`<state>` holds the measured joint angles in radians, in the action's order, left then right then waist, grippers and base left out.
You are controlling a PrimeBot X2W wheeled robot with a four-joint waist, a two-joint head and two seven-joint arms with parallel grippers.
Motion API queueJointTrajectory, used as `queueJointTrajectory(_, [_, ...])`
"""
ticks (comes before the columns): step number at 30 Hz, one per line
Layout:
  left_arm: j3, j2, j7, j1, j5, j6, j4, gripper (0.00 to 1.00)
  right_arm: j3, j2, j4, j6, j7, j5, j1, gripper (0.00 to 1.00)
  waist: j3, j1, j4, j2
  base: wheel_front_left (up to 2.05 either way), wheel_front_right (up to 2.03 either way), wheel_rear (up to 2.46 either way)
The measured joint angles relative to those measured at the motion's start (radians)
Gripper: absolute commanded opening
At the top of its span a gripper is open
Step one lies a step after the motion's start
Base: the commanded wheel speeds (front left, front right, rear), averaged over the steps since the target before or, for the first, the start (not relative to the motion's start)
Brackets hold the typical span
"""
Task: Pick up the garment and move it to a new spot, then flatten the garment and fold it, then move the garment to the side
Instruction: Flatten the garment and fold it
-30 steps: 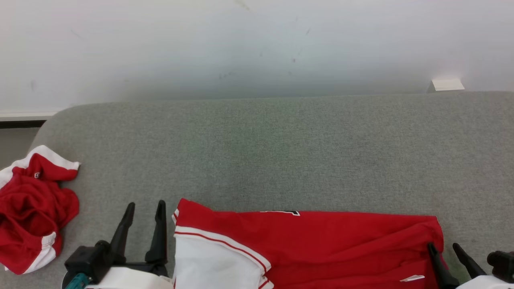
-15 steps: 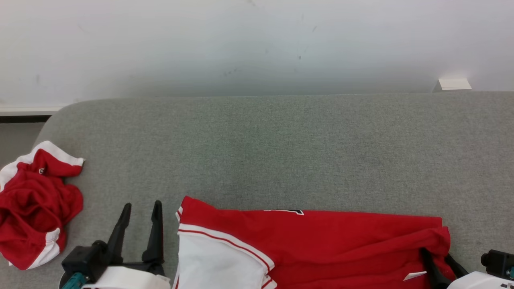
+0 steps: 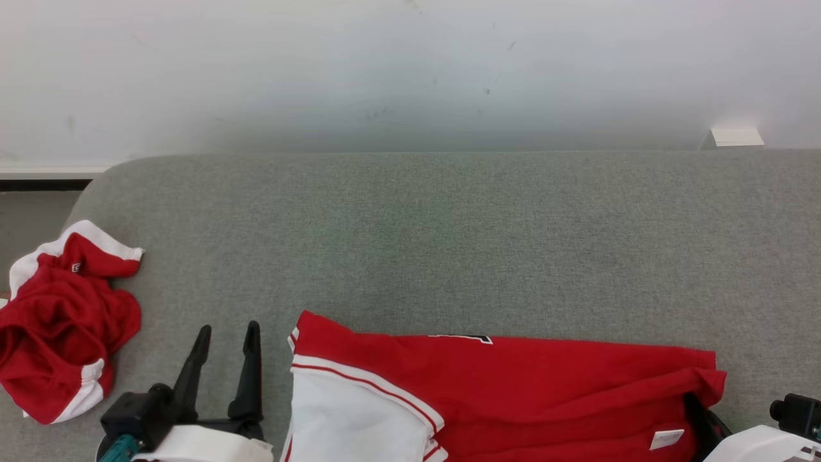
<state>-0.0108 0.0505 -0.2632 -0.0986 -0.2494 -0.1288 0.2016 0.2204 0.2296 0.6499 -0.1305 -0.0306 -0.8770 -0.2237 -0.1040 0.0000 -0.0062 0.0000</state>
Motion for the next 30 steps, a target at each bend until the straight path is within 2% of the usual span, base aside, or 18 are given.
queueJointTrajectory(6, [0.004, 0.000, 0.000, 0.003, -0.003, 0.000, 0.008, 1.00, -0.004, 0.020, -0.021, -0.001, 0.034, -0.027, 0.007, 0.00, 0.004, 0.0000, -0.005, 0.0000, 0.00, 0.00, 0.00])
queueJointTrajectory(21, [0.013, -0.001, 0.000, 0.003, -0.005, 0.000, 0.011, 1.00, -0.092, 0.103, -0.042, -0.001, 0.109, -0.057, 0.000, 0.00, 0.012, 0.0000, -0.019, 0.0000, 0.00, 0.00, 0.00])
queueJointTrajectory(25, [0.013, -0.001, 0.000, 0.005, -0.007, 0.000, 0.011, 1.00, -0.107, 0.121, -0.099, -0.001, 0.115, -0.057, 0.005, 0.00, 0.019, 0.0000, -0.017, 0.0000, 0.00, 0.00, 0.00])
queueJointTrajectory(30, [0.007, -0.001, 0.000, 0.006, -0.010, 0.000, 0.011, 1.00, -0.108, 0.114, -0.231, -0.001, 0.082, -0.052, 0.030, 0.00, 0.031, 0.0000, -0.013, 0.0000, 0.00, 0.00, 0.00])
